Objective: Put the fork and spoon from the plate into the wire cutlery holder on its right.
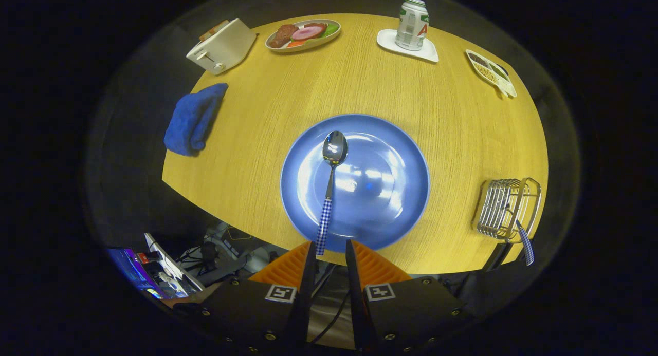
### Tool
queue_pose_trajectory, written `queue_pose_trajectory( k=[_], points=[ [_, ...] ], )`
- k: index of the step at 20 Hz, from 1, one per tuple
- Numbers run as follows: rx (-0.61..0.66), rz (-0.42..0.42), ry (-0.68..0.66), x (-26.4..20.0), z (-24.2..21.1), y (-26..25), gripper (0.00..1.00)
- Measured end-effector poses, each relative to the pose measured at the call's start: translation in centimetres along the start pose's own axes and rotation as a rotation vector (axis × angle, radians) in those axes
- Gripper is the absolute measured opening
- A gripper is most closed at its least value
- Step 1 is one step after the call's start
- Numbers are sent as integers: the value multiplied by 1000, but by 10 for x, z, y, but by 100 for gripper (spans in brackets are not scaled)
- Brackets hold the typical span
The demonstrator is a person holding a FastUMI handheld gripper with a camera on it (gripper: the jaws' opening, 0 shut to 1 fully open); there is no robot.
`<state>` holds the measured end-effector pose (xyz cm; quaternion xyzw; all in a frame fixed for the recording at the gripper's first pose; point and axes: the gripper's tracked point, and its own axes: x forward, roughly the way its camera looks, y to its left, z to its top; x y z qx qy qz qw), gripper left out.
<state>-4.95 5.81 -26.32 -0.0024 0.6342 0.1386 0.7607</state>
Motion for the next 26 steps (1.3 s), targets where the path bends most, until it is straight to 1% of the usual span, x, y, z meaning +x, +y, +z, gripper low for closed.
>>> queue_pose_trajectory(
  k=[6,16,19,21,22,23,24,26],
  points=[
    [-1,-17,30,24,2,6,34],
    [8,-35,70,65,1,-2,35],
    [-9,-56,79,71,2,-9,35],
    [-20,-43,93,71,1,-8,35],
    [-19,-52,88,69,0,-9,35],
    [-30,-46,109,73,-6,-9,17],
    [-31,-29,121,73,-9,-7,18],
    [-65,-42,133,73,-12,-8,18]
  ],
)
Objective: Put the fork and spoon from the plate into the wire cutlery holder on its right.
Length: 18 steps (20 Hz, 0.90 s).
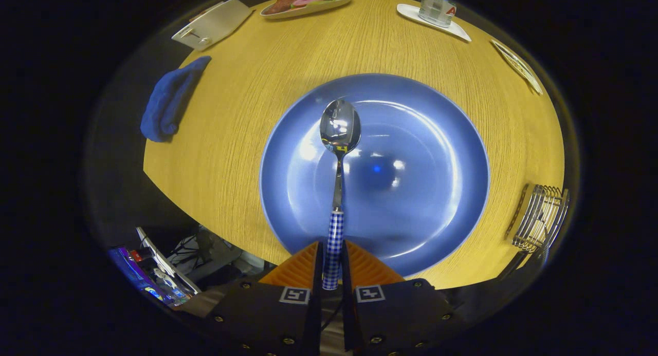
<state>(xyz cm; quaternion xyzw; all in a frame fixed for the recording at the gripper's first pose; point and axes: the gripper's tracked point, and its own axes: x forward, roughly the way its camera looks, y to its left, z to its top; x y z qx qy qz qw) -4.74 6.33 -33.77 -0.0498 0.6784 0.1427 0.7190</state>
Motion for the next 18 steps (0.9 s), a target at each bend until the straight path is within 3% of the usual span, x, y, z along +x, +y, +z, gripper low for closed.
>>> queue_pose_trajectory(
  k=[1,3,7,13,18],
  points=[
    [-32,-20,-2,2,-1,-3,18],
    [-46,-49,-6,-1,0,-11,3],
    [-48,-22,-12,-12,2,-14,3],
    [-115,-77,51,-46,-15,-48,3],
    [-91,-97,75,-69,-32,-76,3]
  ],
)
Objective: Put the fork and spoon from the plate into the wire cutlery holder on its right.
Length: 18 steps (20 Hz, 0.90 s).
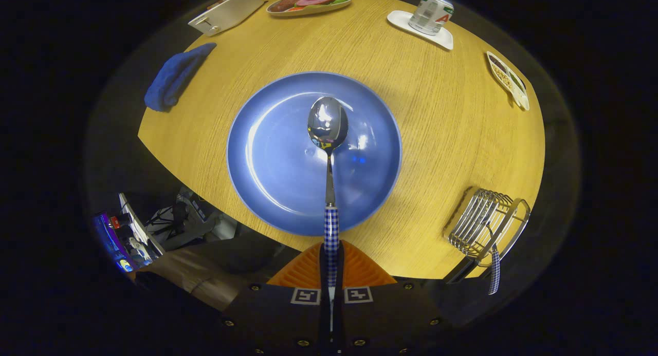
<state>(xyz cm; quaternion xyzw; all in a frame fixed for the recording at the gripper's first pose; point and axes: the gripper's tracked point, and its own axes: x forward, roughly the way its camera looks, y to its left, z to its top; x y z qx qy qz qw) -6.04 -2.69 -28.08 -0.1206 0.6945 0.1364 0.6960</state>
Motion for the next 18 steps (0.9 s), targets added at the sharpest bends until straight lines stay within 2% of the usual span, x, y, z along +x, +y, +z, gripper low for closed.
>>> queue_pose_trajectory(
  k=[4,8,18],
  points=[
    [43,-30,-15,-17,-14,-31,2],
    [109,-20,-20,-28,-26,-47,3],
    [90,-41,-3,-51,-48,-73,2]
  ],
)
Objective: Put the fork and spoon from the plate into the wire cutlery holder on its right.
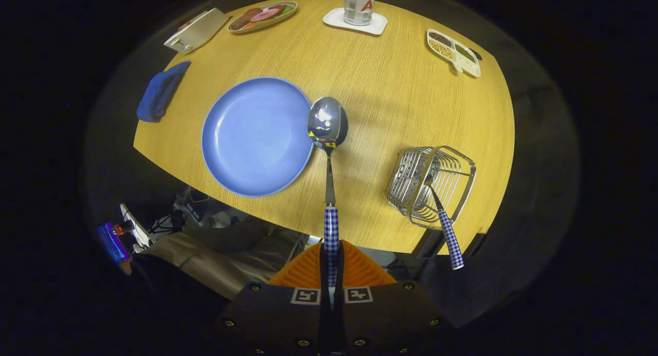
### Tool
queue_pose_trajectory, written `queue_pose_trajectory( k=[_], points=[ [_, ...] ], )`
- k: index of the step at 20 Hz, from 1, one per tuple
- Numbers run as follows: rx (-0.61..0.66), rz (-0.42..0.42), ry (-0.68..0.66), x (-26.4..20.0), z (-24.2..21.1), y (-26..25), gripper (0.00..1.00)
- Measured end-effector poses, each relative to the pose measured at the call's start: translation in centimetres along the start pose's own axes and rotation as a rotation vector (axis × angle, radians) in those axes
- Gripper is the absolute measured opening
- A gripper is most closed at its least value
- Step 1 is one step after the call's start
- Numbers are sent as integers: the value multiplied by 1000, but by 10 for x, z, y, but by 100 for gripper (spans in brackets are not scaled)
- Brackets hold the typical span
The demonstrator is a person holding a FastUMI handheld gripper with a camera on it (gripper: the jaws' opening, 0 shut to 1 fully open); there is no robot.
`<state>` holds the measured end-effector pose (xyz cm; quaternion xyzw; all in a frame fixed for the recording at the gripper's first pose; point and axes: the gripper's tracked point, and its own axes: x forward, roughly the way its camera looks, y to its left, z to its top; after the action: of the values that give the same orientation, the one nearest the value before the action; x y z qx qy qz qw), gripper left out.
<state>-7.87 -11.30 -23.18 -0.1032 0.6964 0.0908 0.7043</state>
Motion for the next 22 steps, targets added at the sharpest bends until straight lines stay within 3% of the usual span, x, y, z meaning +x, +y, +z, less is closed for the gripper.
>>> queue_pose_trajectory(
  k=[11,22],
  points=[
    [28,-3,62,-20,-34,-38,2],
    [244,82,150,-20,-63,-89,2]
  ],
)
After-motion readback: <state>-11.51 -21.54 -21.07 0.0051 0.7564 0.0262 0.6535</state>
